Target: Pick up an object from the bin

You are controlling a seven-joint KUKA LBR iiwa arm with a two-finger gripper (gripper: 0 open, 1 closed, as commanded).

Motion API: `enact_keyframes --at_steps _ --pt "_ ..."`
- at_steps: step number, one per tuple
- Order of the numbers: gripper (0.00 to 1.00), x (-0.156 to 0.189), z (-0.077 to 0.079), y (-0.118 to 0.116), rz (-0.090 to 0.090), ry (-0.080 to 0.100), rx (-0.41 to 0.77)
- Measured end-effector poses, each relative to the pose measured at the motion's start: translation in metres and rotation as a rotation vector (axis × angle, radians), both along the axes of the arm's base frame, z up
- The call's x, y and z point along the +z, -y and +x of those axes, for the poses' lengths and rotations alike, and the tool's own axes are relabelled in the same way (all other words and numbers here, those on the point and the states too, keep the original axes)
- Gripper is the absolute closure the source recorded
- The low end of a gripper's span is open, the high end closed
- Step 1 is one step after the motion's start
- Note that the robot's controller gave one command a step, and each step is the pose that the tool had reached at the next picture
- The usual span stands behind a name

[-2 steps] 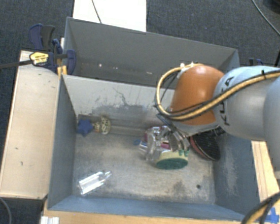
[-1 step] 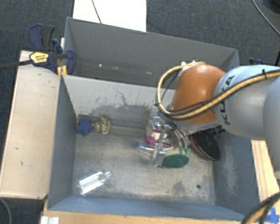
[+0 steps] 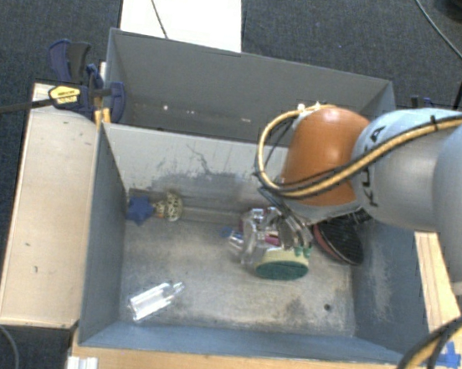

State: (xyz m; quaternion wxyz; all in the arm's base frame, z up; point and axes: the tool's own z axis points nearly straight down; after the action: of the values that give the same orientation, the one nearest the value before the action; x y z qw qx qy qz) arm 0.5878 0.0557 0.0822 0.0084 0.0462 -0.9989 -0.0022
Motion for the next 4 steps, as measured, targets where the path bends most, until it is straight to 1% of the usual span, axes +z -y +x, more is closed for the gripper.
enact_keyframes --at_steps 1,2,3,4 --pt "0.0 0.002 0.004 0.002 -0.002 0.018 -0.003" --pt "1.0 0.0 0.0 0.0 0.0 0.002 0.0" --pt "0.0 0.002 0.004 0.002 -0.002 0.018 -0.003" --pt "0.0 -0.01 -0.003 0.003 -0.002 0.017 0.073"
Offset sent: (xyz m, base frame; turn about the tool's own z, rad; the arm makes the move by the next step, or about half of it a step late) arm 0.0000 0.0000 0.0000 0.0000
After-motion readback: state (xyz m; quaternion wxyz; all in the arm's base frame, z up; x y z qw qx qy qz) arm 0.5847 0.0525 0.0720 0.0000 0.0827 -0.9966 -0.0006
